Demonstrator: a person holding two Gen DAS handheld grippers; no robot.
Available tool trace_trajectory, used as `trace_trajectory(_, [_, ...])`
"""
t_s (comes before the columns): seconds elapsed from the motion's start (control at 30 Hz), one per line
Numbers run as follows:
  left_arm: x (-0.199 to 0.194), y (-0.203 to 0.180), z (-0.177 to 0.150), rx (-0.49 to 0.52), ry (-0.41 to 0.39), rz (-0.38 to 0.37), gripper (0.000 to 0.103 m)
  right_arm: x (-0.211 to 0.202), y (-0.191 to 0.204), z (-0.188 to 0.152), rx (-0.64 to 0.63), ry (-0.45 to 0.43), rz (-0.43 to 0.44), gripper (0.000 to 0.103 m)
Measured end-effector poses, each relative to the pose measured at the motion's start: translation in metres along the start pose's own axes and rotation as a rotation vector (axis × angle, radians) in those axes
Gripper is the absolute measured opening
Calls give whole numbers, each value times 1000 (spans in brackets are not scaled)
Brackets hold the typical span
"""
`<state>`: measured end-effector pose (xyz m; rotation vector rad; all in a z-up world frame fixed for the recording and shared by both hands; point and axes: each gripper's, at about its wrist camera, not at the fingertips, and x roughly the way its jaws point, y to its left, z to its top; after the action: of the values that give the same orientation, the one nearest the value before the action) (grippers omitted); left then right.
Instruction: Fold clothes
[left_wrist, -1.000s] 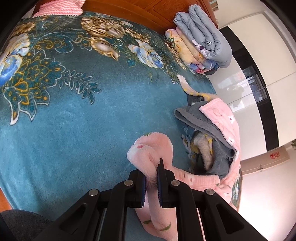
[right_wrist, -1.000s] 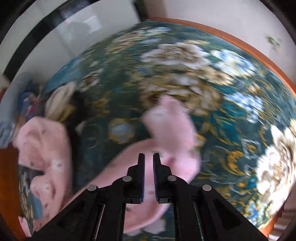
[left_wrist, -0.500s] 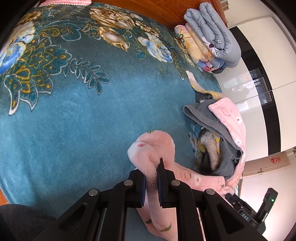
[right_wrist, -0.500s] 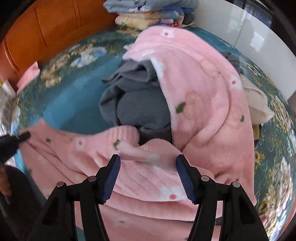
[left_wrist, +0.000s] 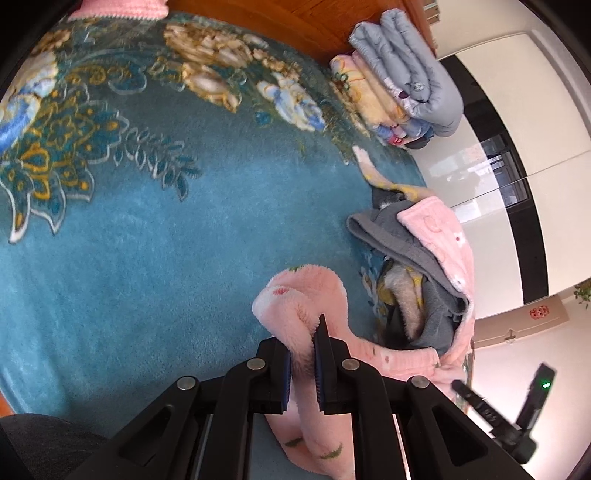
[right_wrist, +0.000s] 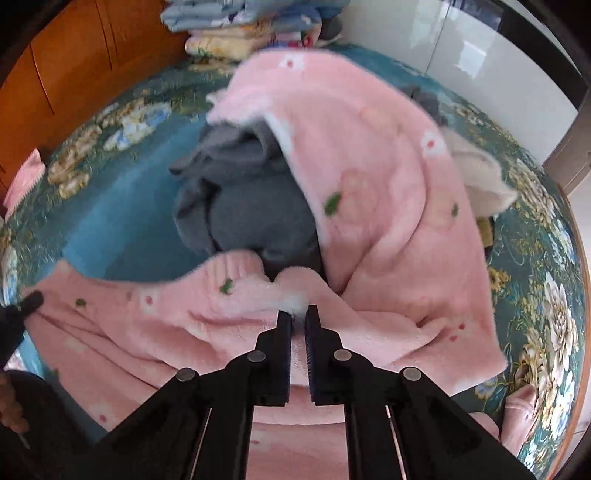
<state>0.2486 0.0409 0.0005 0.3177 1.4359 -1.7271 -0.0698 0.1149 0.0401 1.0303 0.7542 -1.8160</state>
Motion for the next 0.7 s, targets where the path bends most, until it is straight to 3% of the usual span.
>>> trace_trajectory(0.2, [-47, -8, 7, 81, -138, -14, 11, -104, 30, 35, -12, -246, 74, 5])
trace_trajectory(0.3, [-66, 8, 21, 45, -208, 32, 11, -136, 59, 66, -40, -337, 134, 5])
trace_trajectory(0.4, [-74, 35, 32, -47, -249, 74, 11, -140, 104, 97, -91, -342, 178, 5])
trace_trajectory(0.53, [-77, 69, 41, -186, -276, 126, 11, -114, 174, 132, -191, -299, 191, 3])
trace_trajectory(0.7, [-66, 92, 47, -263, -266, 224, 11, -92, 242, 174, -229, -283, 218, 2])
